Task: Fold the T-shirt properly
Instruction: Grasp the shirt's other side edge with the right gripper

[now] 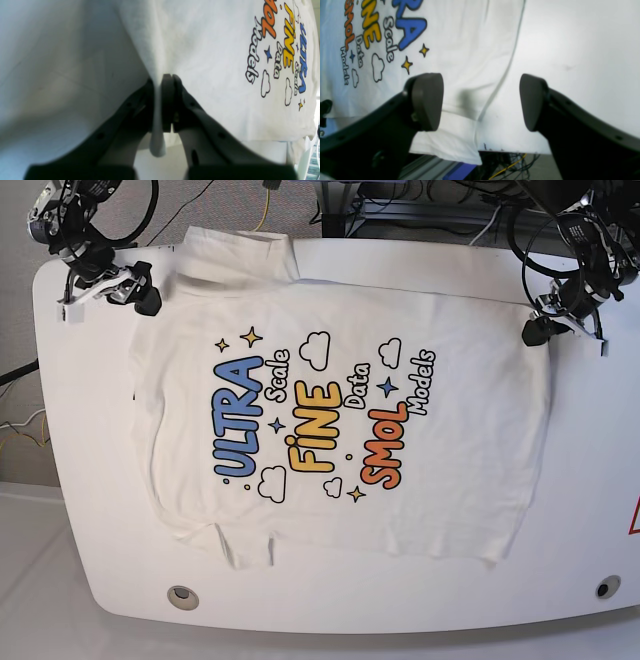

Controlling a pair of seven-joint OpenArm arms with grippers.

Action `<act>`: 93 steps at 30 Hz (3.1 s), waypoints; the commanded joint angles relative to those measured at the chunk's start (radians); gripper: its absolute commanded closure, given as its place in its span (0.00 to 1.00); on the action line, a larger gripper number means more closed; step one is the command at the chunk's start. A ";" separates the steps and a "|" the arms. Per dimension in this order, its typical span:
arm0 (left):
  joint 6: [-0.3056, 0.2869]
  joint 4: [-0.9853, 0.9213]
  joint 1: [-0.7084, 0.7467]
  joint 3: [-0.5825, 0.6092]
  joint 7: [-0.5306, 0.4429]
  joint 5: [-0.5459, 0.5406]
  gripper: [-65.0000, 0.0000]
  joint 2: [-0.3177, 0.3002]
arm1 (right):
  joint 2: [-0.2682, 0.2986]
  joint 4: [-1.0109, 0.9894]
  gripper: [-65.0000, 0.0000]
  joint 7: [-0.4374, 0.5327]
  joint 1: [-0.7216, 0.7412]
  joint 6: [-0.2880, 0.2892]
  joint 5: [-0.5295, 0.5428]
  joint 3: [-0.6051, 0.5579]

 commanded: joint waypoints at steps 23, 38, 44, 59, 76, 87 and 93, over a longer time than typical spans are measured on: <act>-0.002 0.013 -0.006 0.000 -0.008 -0.010 0.95 -0.015 | 0.013 -0.073 0.30 0.013 -0.003 0.037 0.024 -0.046; -0.002 0.013 -0.006 0.000 -0.008 -0.010 0.95 -0.013 | -0.016 -0.071 0.30 0.013 0.004 0.036 0.024 -0.073; -0.002 0.013 -0.006 0.000 -0.008 -0.010 0.95 -0.013 | -0.024 -0.071 0.30 0.013 0.004 0.034 0.024 -0.099; -0.002 0.013 -0.006 0.000 -0.008 -0.010 0.95 -0.015 | -0.050 -0.073 0.32 0.013 0.005 0.034 0.023 -0.109; -0.002 0.013 0.008 -0.006 -0.010 -0.010 0.95 -0.012 | -0.032 -0.073 0.91 0.013 0.005 0.037 0.021 -0.111; -0.002 0.014 0.008 -0.006 -0.010 -0.013 0.95 -0.012 | -0.026 -0.065 0.91 0.013 0.007 0.044 0.024 -0.111; -0.002 0.056 0.009 -0.008 -0.008 -0.013 0.95 -0.010 | -0.012 -0.059 0.91 -0.020 0.027 0.077 0.026 -0.112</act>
